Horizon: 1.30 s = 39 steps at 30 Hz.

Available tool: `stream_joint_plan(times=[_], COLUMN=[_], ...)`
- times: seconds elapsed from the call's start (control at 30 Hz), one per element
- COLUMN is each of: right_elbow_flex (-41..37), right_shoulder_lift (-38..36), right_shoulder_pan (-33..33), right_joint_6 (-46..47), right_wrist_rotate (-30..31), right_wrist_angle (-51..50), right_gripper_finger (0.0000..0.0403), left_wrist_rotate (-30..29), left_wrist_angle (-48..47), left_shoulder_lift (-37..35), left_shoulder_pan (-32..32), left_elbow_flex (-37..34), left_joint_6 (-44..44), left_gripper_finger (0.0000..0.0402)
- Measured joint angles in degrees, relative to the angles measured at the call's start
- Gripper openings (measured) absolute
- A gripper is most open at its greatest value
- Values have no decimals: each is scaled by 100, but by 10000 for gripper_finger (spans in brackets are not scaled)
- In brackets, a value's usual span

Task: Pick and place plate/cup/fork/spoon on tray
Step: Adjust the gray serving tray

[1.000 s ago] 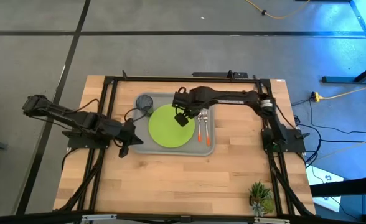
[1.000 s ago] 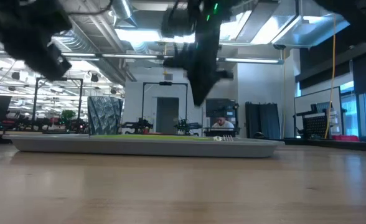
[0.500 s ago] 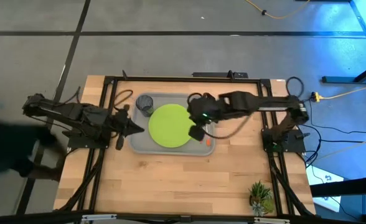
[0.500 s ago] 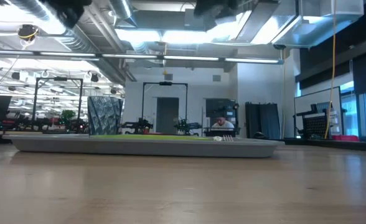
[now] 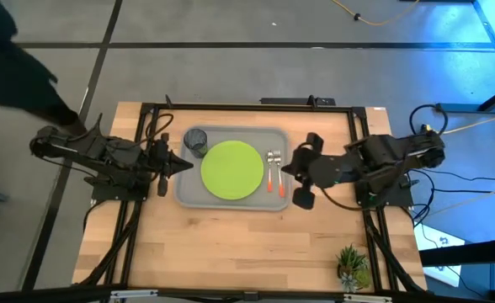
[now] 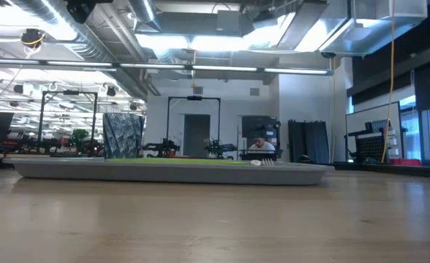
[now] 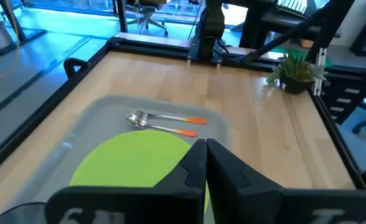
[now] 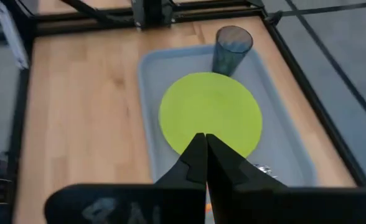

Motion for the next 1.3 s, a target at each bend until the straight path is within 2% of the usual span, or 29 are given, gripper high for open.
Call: stream_joint_plan(times=[0.17,0.33,0.53,0.7,0.83,1.0,1.2,1.3], right_elbow_flex=[-177,-1175,-2899,-4129,-4752,-5425,-5946,-6007], right_shoulder_lift=[-35,-21,-15,-16,-20,-20,180,389], right_shoulder_pan=[51,-362,-931,-1248,-1356,-1370,-1367,-1367], right_joint_6=[578,1363,1817,2285,2425,2414,2433,2440], right_wrist_rotate=[203,-74,-703,-1208,-1480,-1674,-1862,-2050], right_wrist_angle=[70,479,2391,3283,3509,4407,5573,5625], right_gripper_finger=[0,0,0,0,0,0,0,0], left_wrist_rotate=[70,229,415,601,400,387,166,132], left_wrist_angle=[-279,-1112,-1602,-1582,-1264,-443,-309,-278], left_shoulder_lift=[-154,115,798,1402,1704,1997,2587,2855], left_shoulder_pan=[0,-4,-4,-41,-153,-235,-229,-227], left_elbow_flex=[9,9,-96,-551,-897,-1313,-1530,-1546], left_joint_6=[-387,-1151,-1737,-2595,-3225,-3356,-3456,-3457], left_gripper_finger=[0,0,0,0,0,0,0,0])
